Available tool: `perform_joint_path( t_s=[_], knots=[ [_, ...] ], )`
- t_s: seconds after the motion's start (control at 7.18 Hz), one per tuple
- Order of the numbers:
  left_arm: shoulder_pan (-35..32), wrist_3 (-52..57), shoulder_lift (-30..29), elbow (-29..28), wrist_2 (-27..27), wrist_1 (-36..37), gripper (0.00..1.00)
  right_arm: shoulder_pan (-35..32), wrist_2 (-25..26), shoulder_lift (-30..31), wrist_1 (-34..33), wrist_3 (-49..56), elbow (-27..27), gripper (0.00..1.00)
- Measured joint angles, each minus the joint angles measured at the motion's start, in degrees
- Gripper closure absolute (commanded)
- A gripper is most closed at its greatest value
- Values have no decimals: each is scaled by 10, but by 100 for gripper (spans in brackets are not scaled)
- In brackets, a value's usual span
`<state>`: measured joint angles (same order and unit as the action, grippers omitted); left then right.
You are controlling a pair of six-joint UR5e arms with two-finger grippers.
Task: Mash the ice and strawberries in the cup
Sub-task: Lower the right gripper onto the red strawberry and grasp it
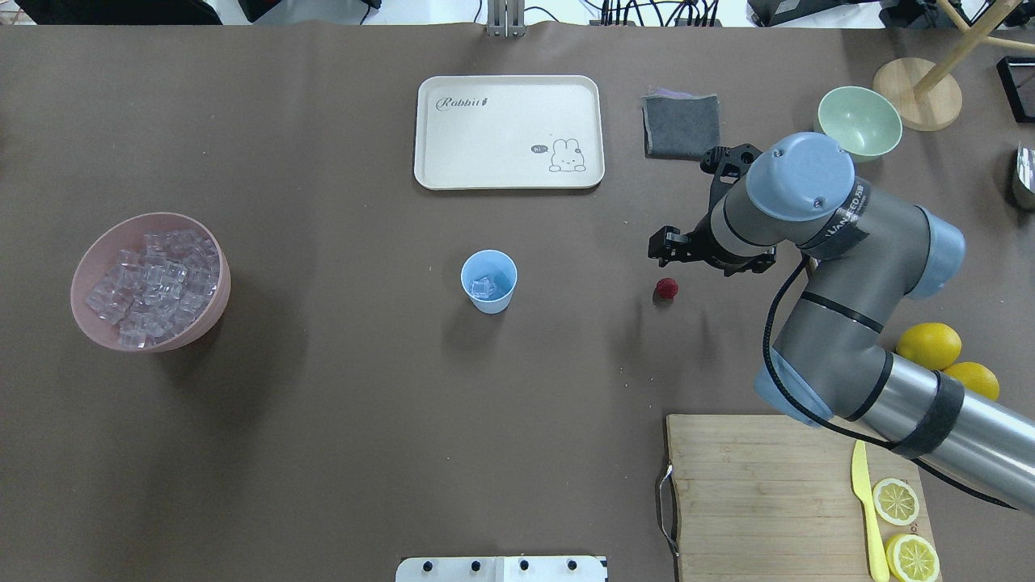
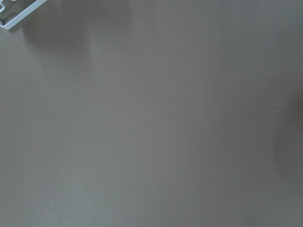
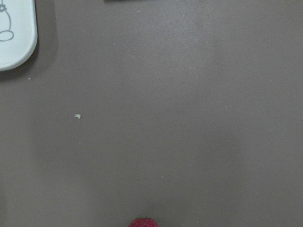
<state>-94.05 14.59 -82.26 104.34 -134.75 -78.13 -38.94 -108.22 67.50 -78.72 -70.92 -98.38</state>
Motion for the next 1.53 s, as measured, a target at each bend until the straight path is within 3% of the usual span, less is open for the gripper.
perform_joint_path(
  t_s=[0.28,0.7,1.11,1.25,1.39,1.53],
  knots=[
    [0,0,0,1,0,0,2,8,9,-7,52,-14,41,3],
    [0,0,0,1,0,0,2,21,17,-9,68,-23,53,5],
    [0,0,2,1,-1,0,2,39,31,-8,65,-32,52,19],
    [0,0,5,1,-1,-3,2,46,39,-8,65,-37,51,45],
    [0,0,7,1,-1,-8,2,51,44,-9,65,-42,51,95],
    [0,0,8,1,-1,-10,2,54,46,-9,64,-47,51,100]
  ],
)
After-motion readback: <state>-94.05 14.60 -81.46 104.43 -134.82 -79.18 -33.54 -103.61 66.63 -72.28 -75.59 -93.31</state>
